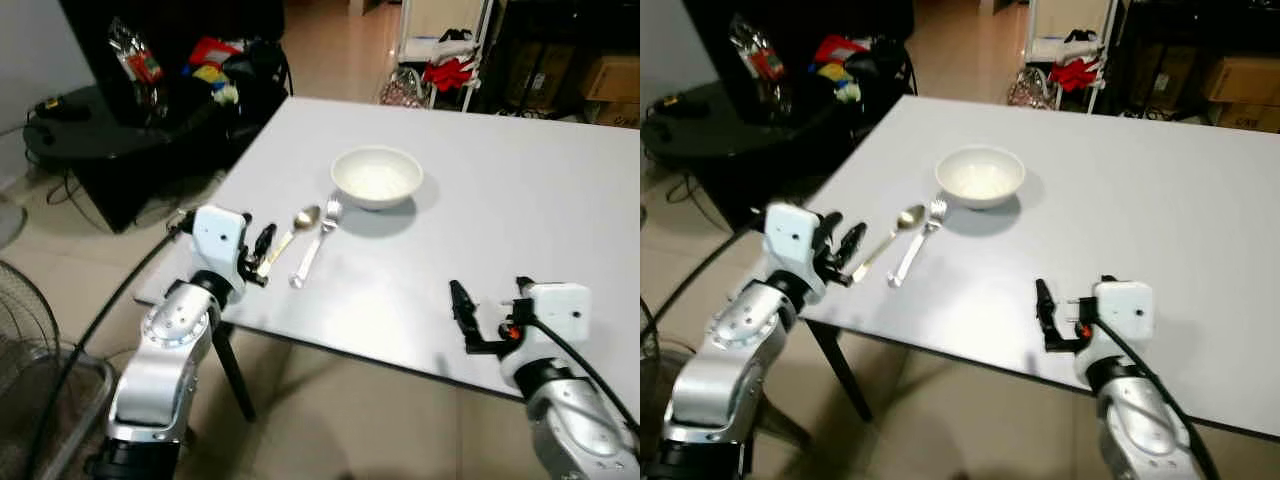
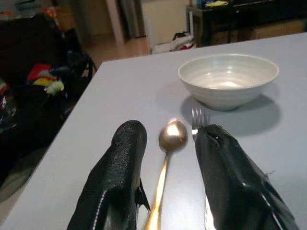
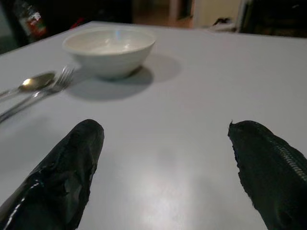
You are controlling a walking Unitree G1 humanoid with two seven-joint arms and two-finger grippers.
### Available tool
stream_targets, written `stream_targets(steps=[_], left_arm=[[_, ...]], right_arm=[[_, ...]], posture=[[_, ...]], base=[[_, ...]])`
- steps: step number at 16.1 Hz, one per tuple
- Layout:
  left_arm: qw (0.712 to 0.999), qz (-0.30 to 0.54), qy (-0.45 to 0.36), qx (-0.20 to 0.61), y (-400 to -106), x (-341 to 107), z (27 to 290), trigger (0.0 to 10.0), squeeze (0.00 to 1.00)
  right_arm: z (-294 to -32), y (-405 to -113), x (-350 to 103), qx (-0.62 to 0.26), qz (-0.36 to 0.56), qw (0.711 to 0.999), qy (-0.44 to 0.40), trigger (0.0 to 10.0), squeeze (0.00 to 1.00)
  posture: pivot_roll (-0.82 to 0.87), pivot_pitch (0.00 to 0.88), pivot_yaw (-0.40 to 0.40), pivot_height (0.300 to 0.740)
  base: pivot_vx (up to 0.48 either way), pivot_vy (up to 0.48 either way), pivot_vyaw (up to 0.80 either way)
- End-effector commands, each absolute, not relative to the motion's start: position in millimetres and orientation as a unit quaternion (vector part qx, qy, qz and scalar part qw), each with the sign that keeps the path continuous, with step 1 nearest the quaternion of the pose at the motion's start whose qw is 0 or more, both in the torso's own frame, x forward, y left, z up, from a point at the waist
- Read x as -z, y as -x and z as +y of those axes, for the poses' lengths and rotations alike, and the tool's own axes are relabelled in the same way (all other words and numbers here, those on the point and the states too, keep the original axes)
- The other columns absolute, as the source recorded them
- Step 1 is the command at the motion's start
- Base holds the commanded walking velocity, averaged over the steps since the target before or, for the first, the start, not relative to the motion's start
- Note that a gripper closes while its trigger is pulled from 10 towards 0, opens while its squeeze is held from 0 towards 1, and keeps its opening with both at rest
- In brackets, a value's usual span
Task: Setting the table
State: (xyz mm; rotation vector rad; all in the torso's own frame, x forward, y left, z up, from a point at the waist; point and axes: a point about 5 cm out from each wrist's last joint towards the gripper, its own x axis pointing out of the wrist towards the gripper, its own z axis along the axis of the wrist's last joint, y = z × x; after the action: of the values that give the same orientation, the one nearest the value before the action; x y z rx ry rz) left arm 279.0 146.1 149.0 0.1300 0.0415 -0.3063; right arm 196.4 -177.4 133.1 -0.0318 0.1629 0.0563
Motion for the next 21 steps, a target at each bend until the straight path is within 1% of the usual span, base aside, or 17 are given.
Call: stream_targets(steps=[1, 2, 3, 4, 7, 10, 12, 14, 16, 18, 21], left_arm=[[0.986, 0.034, -0.069, 0.149, -277, -145, 150, 10.0, 0.0], [0.986, 0.032, -0.071, 0.145, -277, -146, 150, 10.0, 0.0], [0.987, 0.038, -0.058, 0.143, -277, -147, 150, 10.0, 0.0], [0.987, 0.038, -0.063, 0.14, -277, -149, 151, 10.0, 0.0], [0.988, 0.039, -0.065, 0.135, -280, -150, 155, 10.0, 0.0], [0.987, 0.045, -0.05, 0.143, -283, -150, 148, 10.0, 0.0], [0.986, 0.071, -0.043, 0.143, -279, -143, 148, 10.0, 0.0], [0.989, 0.079, -0.032, 0.12, -277, -139, 154, 10.0, 0.0], [0.991, 0.078, -0.049, 0.101, -277, -138, 159, 10.0, 0.0], [0.992, 0.08, -0.041, 0.083, -273, -141, 164, 10.0, 0.0], [0.99, 0.099, -0.004, 0.097, -264, -143, 159, 10.0, 0.0]], right_arm=[[-177, -196, -134, -0.033, 0.076, 0.996, 0.017, 10.0, 0.0], [-176, -196, -133, -0.045, 0.08, 0.996, 0.02, 10.0, 0.0], [-173, -196, -132, -0.062, 0.082, 0.994, 0.029, 10.0, 0.0], [-171, -197, -131, -0.074, 0.081, 0.994, 0.02, 10.0, 0.0], [-170, -195, -132, -0.078, 0.079, 0.994, 0.016, 10.0, 0.0], [-171, -192, -133, -0.095, 0.08, 0.992, 0.012, 10.0, 0.0], [-170, -193, -132, -0.104, 0.079, 0.991, 0.01, 10.0, 0.0], [-169, -197, -136, -0.099, 0.067, 0.993, 0.002, 10.0, 0.0], [-163, -201, -137, -0.109, 0.058, 0.992, 0.0, 10.0, 0.0], [-165, -210, -139, -0.104, 0.046, 0.994, -0.006, 10.0, 0.0], [-180, -225, -139, -0.045, 0.006, 0.999, 0.008, 10.0, 0.0]], posture=[[-0.05, 0.0, 0.077, 0.74], [-0.04, 0.0, 0.076, 0.74], [-0.03, 0.0, 0.074, 0.74], [-0.03, 0.0, 0.078, 0.74], [-0.05, 0.0, 0.098, 0.74], [-0.05, 0.0, 0.103, 0.74], [-0.04, 0.0, 0.094, 0.74], [-0.03, 0.0, 0.077, 0.74], [0.0, 0.0, 0.049, 0.74], [0.04, 0.0, 0.016, 0.74], [0.06, 0.0, 0.004, 0.74]], base=[[0.0, -0.48, 0.44], [0.0, -0.48, 0.8], [0.0, 0.0, 0.8], [0.0, 0.0, 0.8], [0.0, 0.0, 0.8], [0.0, 0.0, 0.8], [0.0, 0.0, 0.8], [0.0, 0.0, 0.8], [0.0, 0.0, 0.8], [0.0, 0.0, 0.8], [0.0, 0.0, 0.8]])
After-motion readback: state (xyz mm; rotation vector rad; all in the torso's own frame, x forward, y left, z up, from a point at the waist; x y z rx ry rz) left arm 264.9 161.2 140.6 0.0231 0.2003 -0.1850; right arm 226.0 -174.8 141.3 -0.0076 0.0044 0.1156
